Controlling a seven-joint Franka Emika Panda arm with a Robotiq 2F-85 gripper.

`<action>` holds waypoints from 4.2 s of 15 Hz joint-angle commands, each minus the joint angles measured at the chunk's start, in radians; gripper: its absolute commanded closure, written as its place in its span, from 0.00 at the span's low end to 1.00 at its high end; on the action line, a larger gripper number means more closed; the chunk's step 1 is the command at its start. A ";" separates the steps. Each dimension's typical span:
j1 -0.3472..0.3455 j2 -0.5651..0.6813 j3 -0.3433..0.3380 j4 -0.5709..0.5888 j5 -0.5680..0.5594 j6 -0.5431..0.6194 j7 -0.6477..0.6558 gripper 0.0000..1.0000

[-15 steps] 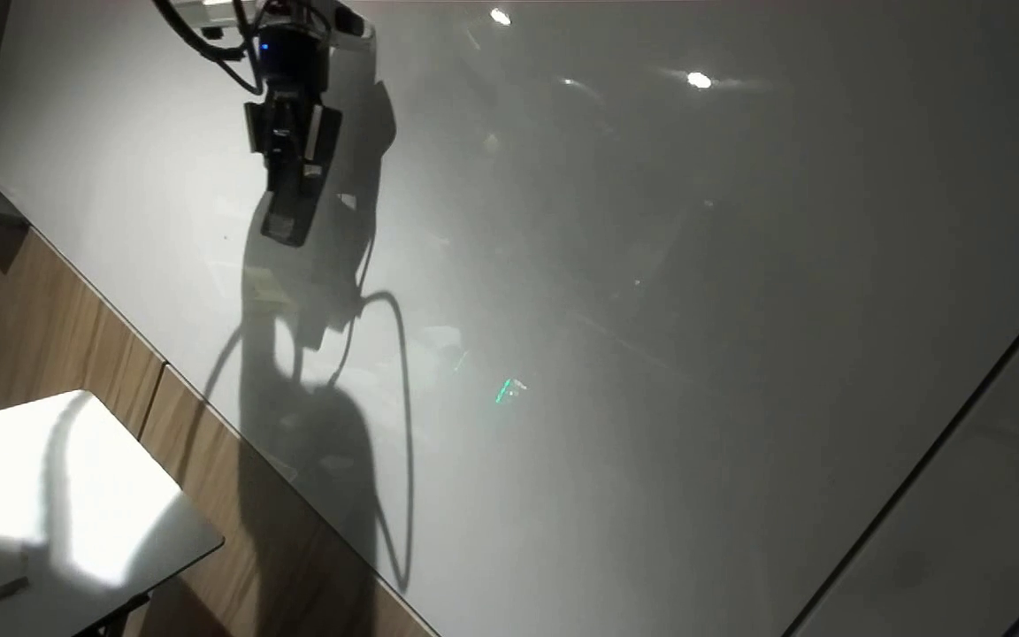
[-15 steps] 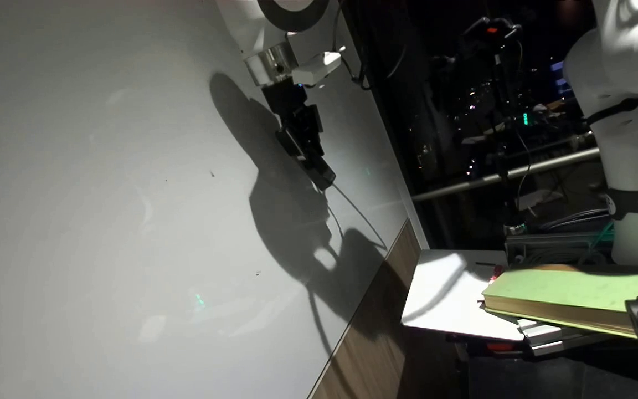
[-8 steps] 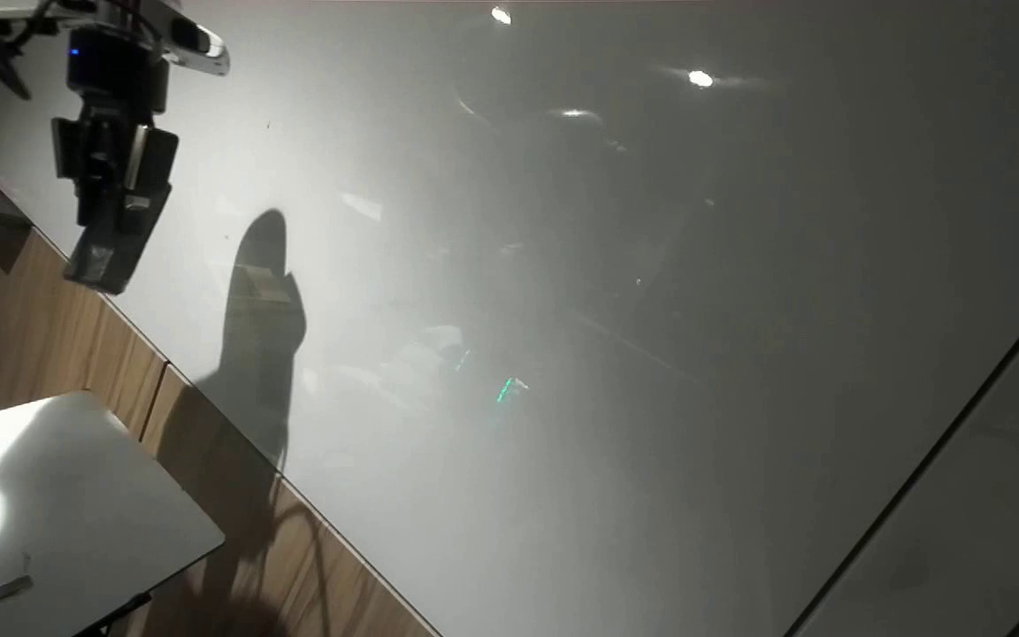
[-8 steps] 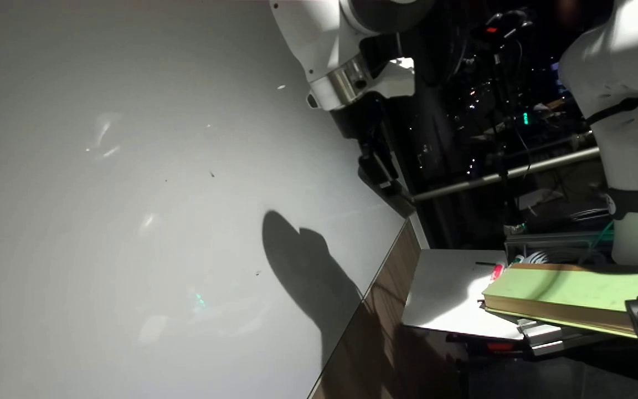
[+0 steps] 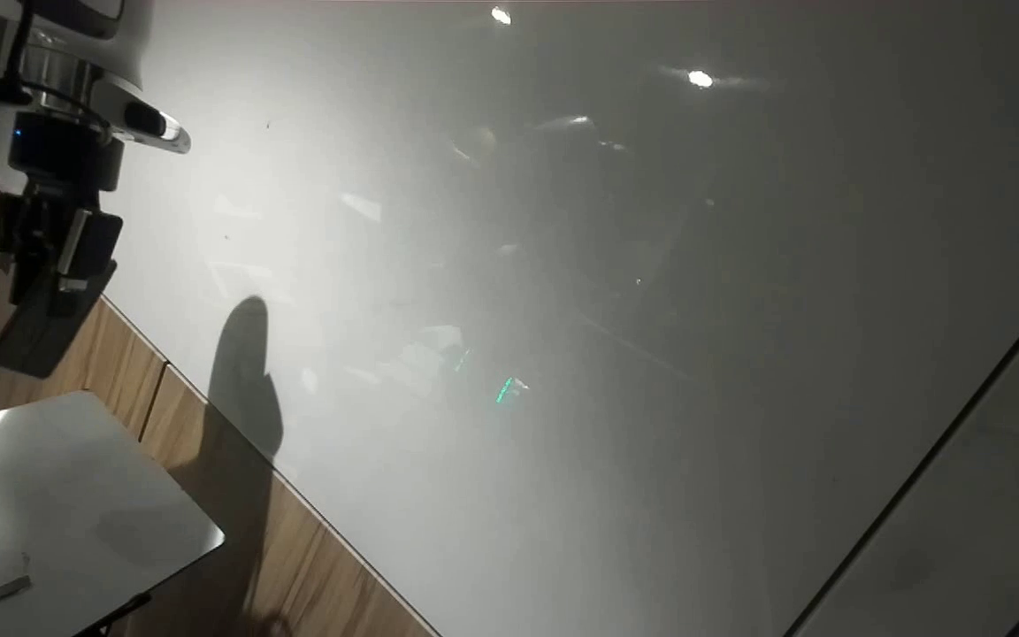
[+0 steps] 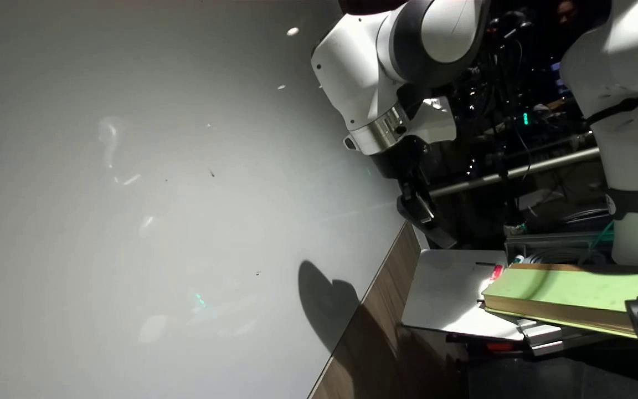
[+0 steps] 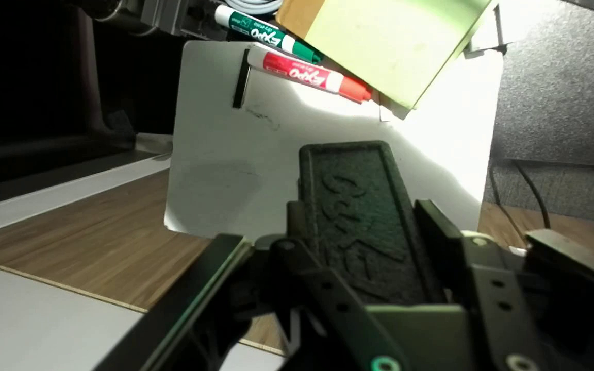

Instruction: Use the duster to erase the markings on the board

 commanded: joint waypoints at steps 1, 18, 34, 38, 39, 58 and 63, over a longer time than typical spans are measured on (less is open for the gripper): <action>-0.051 0.140 -0.015 0.041 -0.001 0.058 0.014 0.71; -0.059 0.409 -0.091 0.056 -0.020 0.164 0.002 0.71; -0.053 0.503 -0.143 0.116 -0.033 0.198 0.002 0.71; -0.053 0.504 -0.148 0.119 -0.036 0.200 0.003 0.15; -0.053 0.509 -0.150 0.123 -0.037 0.199 0.002 0.09; 0.009 0.234 -0.087 0.055 0.056 0.251 -0.073 0.00; 0.016 0.224 -0.059 -0.018 0.010 0.391 -0.109 0.00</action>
